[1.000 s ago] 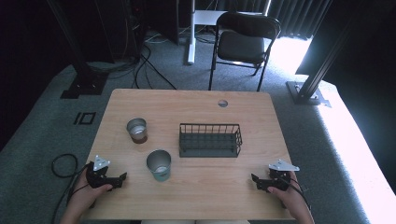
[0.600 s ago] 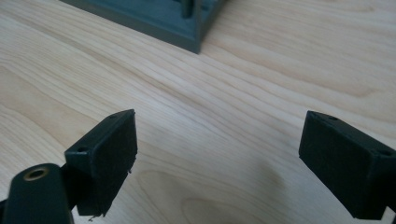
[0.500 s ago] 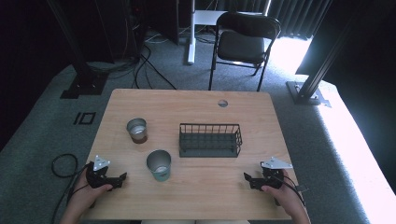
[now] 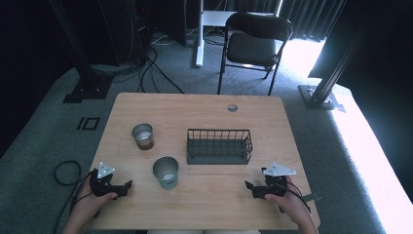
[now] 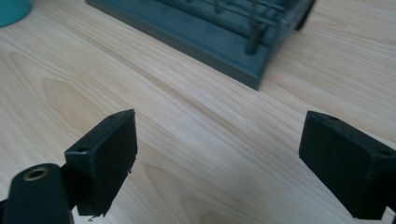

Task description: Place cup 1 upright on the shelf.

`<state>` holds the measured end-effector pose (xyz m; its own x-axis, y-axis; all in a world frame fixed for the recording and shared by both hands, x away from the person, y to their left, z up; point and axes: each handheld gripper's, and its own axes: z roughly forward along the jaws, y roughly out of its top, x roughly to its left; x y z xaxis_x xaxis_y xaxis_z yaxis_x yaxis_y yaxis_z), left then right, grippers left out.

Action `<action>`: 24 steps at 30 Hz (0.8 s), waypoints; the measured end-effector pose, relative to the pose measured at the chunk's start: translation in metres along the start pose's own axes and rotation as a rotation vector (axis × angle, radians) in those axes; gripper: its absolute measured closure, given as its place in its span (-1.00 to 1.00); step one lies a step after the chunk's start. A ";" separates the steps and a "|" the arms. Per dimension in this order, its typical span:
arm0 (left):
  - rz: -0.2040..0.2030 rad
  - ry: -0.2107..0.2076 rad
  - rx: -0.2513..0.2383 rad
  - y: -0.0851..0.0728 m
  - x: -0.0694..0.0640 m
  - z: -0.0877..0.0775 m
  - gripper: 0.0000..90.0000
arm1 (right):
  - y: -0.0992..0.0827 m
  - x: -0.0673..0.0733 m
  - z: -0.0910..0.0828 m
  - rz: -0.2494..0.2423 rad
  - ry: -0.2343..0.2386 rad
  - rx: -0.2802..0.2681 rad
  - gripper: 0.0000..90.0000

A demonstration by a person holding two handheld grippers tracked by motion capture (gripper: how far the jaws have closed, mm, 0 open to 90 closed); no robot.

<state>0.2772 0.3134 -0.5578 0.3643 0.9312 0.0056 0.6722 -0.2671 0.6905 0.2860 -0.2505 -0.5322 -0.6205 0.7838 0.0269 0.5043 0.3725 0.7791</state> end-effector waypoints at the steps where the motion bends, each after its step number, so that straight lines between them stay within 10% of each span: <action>1: 0.000 0.000 0.000 0.000 0.000 0.000 -0.95 | 0.001 0.002 0.001 -0.005 0.007 0.000 -0.75; 24: 0.000 0.000 0.000 0.000 0.000 0.000 -0.95 | 0.023 0.036 0.016 -0.075 0.125 -0.029 -0.75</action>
<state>0.2772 0.3134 -0.5578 0.3644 0.9312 0.0056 0.6720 -0.2671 0.6907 0.2850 -0.2057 -0.5231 -0.7268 0.6855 0.0439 0.4369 0.4120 0.7996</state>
